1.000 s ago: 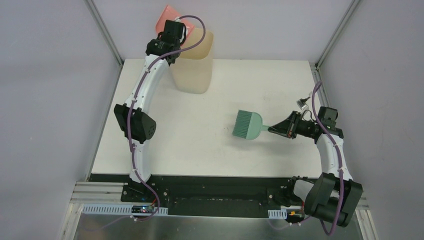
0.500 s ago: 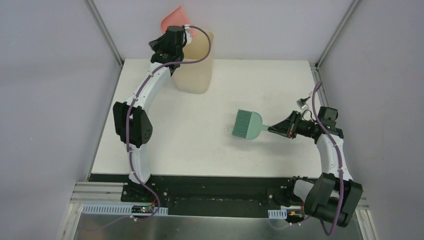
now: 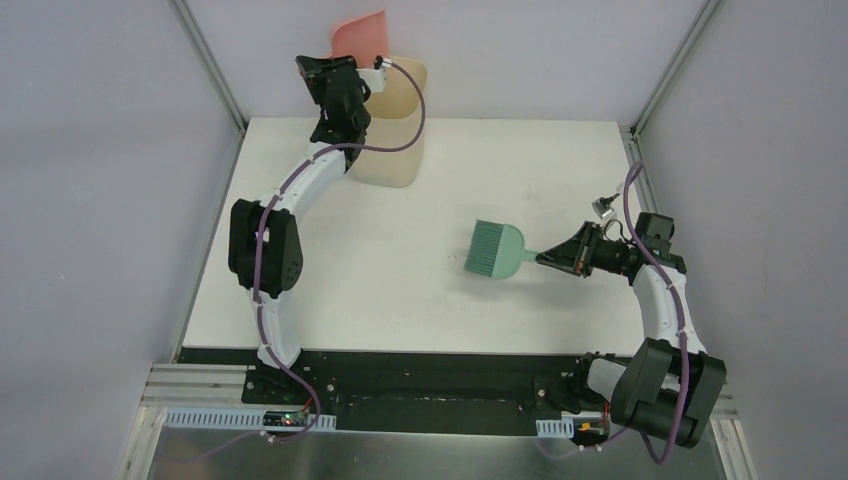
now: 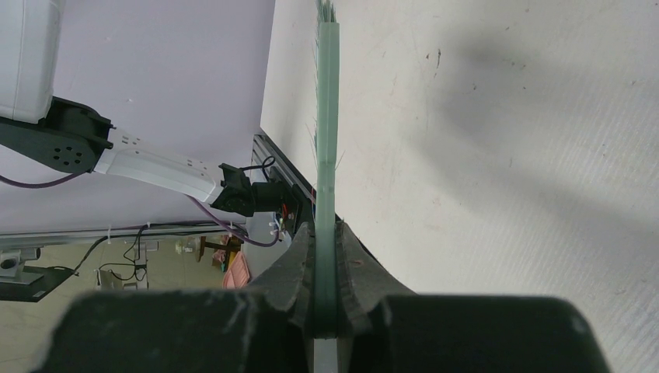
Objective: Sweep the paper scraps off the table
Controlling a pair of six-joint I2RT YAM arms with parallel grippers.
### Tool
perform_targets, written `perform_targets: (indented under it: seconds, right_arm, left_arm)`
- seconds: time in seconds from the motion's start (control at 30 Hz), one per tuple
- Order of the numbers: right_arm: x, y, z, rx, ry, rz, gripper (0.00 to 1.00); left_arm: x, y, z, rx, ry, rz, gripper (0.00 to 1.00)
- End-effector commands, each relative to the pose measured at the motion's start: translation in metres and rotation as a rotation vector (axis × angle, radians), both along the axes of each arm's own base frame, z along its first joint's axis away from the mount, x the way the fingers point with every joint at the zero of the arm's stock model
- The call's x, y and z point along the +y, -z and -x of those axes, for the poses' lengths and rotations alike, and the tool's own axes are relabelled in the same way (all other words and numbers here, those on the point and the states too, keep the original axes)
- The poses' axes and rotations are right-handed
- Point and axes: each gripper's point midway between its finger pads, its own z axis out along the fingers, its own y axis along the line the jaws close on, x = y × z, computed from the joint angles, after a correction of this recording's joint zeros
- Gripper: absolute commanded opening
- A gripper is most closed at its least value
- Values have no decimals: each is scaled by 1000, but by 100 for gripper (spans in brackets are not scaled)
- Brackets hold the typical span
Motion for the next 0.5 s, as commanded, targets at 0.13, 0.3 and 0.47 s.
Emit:
perform_targets:
  seconds: [0.13, 0.3, 0.47]
  right_arm:
    - [-3, -17, -5, -116, -6, 32, 0]
    - [-4, -17, -4, -126, -1, 41, 0]
    - [-5, -19, -4, -136, 5, 46, 0]
  left_arm:
    - [6, -61, 25, -157, 7, 2, 0]
    - [5, -52, 23, -134, 17, -1, 0]
    - [8, -58, 30, -166, 1, 45, 0]
